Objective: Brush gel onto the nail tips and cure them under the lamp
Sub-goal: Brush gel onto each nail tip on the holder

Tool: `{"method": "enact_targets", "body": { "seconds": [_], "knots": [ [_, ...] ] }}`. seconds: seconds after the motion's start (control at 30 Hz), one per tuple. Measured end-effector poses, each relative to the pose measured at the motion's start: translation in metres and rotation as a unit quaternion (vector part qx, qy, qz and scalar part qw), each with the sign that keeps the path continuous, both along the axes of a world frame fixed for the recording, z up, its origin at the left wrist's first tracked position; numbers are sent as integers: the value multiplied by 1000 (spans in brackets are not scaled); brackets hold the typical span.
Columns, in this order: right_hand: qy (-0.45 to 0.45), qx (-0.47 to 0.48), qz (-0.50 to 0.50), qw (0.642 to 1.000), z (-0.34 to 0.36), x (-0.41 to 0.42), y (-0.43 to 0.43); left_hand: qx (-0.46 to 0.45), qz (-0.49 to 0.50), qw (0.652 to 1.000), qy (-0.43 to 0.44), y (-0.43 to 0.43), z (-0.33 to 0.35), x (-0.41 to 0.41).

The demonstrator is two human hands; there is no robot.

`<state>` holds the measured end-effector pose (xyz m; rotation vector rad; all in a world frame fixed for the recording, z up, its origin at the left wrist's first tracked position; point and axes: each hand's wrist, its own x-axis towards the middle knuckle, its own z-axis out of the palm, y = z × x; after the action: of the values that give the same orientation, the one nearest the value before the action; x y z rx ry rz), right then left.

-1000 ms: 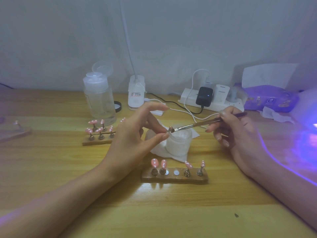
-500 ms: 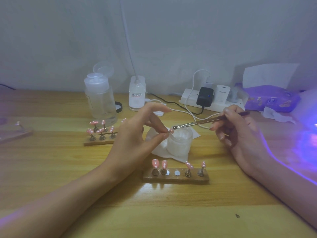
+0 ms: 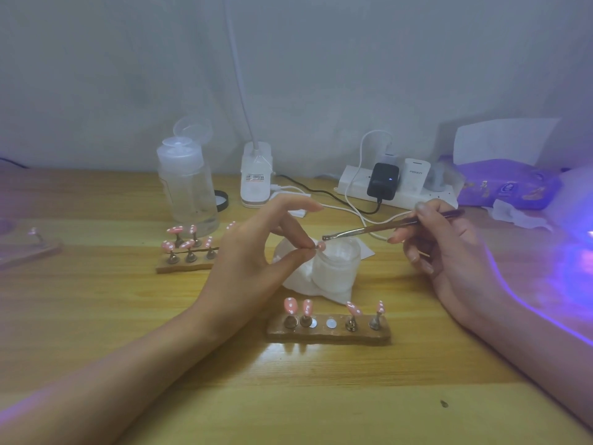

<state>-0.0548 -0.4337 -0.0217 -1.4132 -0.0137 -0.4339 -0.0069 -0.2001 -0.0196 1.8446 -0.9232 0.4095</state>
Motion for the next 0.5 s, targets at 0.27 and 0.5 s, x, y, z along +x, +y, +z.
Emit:
{"method": "enact_targets", "body": {
  "seconds": [0.27, 0.5],
  "knots": [
    [2, 1, -8, 1000, 1, 0, 1, 5, 3, 1000, 5, 0, 0, 0],
    [2, -21, -14, 1000, 1, -1, 2, 8, 3, 1000, 6, 0, 1, -1]
  ]
}}
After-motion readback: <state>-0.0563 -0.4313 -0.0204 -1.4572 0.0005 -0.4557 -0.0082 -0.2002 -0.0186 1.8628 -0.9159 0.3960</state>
